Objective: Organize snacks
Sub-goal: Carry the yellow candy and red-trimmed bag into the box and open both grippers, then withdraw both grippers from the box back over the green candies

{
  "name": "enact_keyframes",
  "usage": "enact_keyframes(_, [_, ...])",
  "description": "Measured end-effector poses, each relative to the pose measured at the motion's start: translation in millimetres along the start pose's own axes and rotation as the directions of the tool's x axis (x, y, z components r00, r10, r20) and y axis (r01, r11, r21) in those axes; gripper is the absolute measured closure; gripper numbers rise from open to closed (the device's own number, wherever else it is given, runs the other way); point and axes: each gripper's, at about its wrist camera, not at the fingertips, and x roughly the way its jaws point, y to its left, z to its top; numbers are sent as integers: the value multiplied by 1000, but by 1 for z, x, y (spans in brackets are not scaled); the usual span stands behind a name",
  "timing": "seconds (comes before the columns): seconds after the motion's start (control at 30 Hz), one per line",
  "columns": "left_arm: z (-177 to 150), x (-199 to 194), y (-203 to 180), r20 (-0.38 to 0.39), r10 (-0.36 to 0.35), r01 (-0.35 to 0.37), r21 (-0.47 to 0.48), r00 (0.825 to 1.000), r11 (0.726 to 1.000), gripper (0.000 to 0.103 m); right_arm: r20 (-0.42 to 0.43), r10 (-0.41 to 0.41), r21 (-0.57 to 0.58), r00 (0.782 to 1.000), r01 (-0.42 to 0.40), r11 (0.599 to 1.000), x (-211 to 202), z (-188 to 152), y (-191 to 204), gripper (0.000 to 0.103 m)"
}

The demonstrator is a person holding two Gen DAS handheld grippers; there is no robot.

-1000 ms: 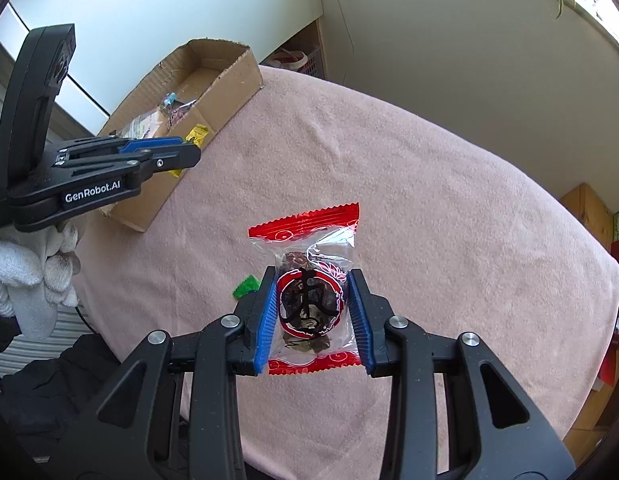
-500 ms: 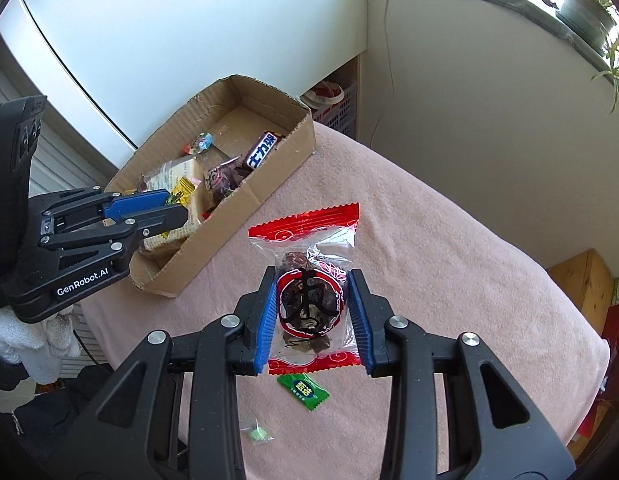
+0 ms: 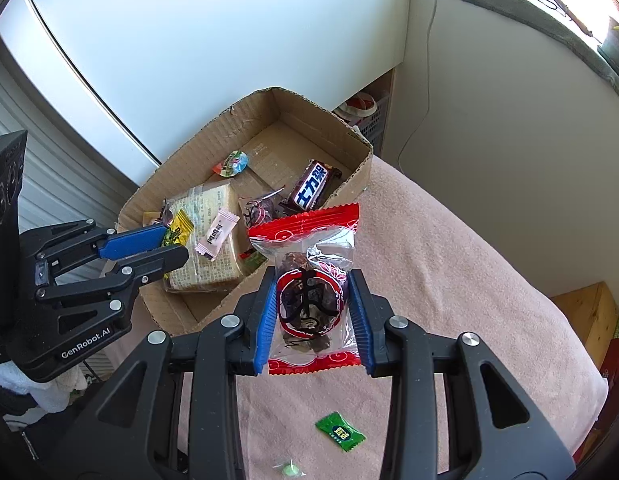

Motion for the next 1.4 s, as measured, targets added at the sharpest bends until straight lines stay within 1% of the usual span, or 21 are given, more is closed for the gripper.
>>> enact_keyframes(0.4, [0,4,14,-12,6,-6,-32,1000,999,81,-32,20,-47,999,-21,999,29,30,28,68])
enact_keyframes(0.67, [2,10,16,-20,8,-9,-37,1000,999,81,-48,38,-37,998,-40,999,40,39,32,67])
enact_keyframes(0.87, [3,10,16,-22,10,-10,-34,1000,999,81,-36,49,-45,998,-51,998,41,44,36,67])
enact_keyframes(1.0, [4,10,16,-22,18,-18,-34,1000,999,80,-35,51,-51,998,-52,997,42,46,39,65])
enact_keyframes(1.03, [4,10,16,-22,19,-19,-33,1000,999,80,-35,50,-53,998,-52,997,42,46,39,61])
enact_keyframes(1.07, [4,10,16,-22,21,-22,-32,1000,999,79,-32,48,-55,998,-49,997,41,47,39,59])
enact_keyframes(1.13, [5,10,17,-20,27,-28,-33,999,999,70,-24,39,-54,999,-40,998,41,48,39,50])
enact_keyframes(1.27, [5,8,18,-18,32,-33,-34,999,999,69,-14,39,-49,999,-39,998,38,50,37,48])
enact_keyframes(1.33, [5,7,18,-15,36,-36,-30,999,999,57,-14,32,-55,999,-33,998,36,50,37,45])
enact_keyframes(1.4, [5,5,17,-9,39,-39,-28,999,999,56,-10,32,-59,999,-32,998,33,48,35,40])
